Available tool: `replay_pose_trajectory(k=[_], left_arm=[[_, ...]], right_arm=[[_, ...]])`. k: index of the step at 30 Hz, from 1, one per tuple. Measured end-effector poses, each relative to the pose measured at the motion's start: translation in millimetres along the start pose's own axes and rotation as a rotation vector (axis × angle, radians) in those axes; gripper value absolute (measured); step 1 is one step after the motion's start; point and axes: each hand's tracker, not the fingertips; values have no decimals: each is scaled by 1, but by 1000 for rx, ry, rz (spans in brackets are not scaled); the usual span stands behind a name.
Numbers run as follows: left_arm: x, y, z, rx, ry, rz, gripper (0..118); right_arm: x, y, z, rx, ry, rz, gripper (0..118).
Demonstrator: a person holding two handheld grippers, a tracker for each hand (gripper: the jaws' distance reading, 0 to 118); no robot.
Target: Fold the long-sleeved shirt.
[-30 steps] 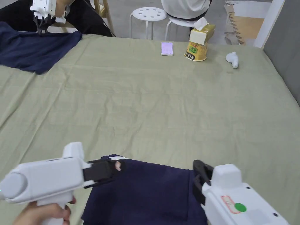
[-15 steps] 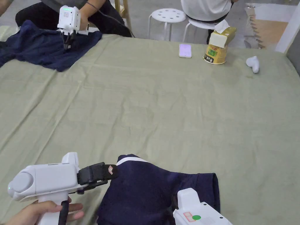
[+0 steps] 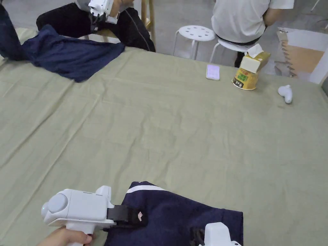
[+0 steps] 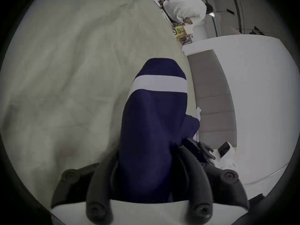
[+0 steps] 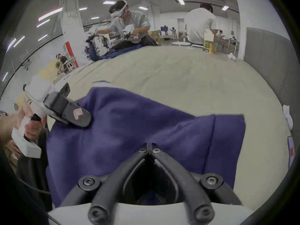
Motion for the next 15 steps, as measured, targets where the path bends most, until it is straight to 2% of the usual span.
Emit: replay_pose_trajectory(k=[6, 11, 15], left_arm=[[3, 10, 45, 40, -3, -47, 36], [-26, 47, 139, 110, 82, -63, 36], [-57, 80, 232, 203, 238, -56, 36]], right_arm=[[-53, 50, 14, 164, 96, 85, 0], [-129, 105, -8, 248, 242, 182, 0], [-201, 133, -46, 259, 356, 267, 0]])
